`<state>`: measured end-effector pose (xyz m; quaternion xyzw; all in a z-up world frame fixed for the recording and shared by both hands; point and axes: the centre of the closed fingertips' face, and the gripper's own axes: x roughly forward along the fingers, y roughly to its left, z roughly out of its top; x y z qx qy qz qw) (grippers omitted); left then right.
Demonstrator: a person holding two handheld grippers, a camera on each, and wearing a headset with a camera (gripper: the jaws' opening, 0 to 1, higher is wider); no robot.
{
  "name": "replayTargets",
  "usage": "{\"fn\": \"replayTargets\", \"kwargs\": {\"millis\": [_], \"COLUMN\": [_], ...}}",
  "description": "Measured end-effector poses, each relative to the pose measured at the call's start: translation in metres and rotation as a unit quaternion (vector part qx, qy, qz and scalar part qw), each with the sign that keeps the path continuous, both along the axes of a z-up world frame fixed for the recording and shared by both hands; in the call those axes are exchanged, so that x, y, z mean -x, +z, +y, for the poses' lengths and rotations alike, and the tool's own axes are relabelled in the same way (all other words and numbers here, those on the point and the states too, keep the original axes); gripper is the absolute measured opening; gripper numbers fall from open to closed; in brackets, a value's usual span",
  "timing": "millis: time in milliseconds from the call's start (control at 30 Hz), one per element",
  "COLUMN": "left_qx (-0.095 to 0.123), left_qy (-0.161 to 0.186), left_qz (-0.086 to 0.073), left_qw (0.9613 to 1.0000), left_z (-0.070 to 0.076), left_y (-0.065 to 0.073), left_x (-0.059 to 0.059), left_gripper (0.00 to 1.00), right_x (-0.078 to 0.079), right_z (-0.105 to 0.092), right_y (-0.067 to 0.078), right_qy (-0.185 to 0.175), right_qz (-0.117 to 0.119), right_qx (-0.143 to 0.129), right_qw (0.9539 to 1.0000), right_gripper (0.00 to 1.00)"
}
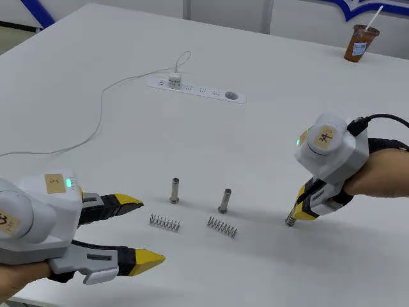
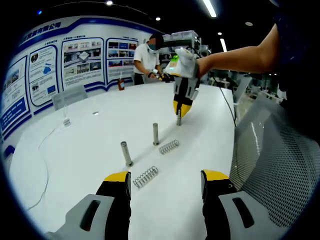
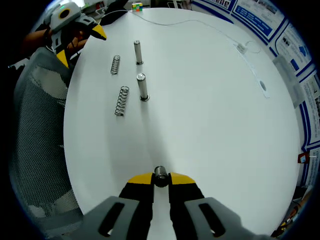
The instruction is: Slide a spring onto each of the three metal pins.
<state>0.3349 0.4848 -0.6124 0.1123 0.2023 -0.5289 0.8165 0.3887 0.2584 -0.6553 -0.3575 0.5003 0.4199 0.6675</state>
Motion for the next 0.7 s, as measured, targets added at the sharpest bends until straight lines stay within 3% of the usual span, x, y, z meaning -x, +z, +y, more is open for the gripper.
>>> {"fn": "replayTargets", "kwargs": {"millis": [400, 700], "left_qx": [0.000, -0.001], "left_qy": [-0.001, -0.006], "left_qz": [0.000, -0.001], "left_qw": [1.0000, 1.0000], "left_z": [-0.0018, -0.0048], "left_y": [0.0000, 0.0014], "left_x": [0.0001, 0.0010], "left_gripper": [0.58, 0.58], "right_x": [-0.0004, -0.0007], "right_z": [-0.0030, -0.0039], "right_y": [-0.0053, -0.0024], "right_qy": [-0.005, -0.008], "right_qz": [0.004, -0.005], "right_qx": [-0.002, -0.007], "right_qw": [1.0000, 0.9999], "right_gripper": [0.13, 0.19]}}
